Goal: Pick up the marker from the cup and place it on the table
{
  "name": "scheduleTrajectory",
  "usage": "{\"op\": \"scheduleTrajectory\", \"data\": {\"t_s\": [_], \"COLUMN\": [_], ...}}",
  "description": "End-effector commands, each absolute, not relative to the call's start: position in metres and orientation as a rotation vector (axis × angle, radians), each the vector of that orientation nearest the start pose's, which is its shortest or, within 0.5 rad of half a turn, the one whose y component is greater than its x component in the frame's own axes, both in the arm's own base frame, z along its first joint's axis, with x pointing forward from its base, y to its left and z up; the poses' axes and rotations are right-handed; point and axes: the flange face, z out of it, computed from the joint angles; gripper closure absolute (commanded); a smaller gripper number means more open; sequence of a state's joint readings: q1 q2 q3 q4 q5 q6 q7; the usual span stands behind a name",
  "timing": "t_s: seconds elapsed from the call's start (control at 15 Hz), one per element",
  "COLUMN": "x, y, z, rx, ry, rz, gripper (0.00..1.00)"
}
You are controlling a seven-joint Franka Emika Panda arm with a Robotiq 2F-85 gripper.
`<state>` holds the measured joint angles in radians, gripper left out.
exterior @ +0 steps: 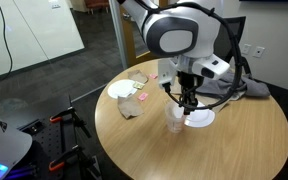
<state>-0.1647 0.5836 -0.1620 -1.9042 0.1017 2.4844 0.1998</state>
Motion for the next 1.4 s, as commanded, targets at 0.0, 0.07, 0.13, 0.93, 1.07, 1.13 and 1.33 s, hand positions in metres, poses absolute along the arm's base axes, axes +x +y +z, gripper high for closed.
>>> {"op": "scheduleTrajectory", "data": {"t_s": [0.0,0.07,0.13,0.93,1.07,1.13,1.33], "x": [0.606,0.607,0.607,0.595,0.589,0.586,0.571], "y": [-0.203,-0.203,-0.202,-0.181,-0.174,-0.172,-0.161], "z": [0.19,0.188,0.187,0.226,0.241,0.249,0.283], "rx": [-3.022,-3.022,-3.024,-3.042,-3.046,-3.051,-3.067], "ry": [0.886,0.884,0.882,0.823,0.79,0.778,0.709], "rz": [-0.02,-0.018,-0.017,-0.093,-0.109,-0.116,-0.16], "gripper": [0.59,0.6,0.74,0.96,0.96,0.96,0.96]}}
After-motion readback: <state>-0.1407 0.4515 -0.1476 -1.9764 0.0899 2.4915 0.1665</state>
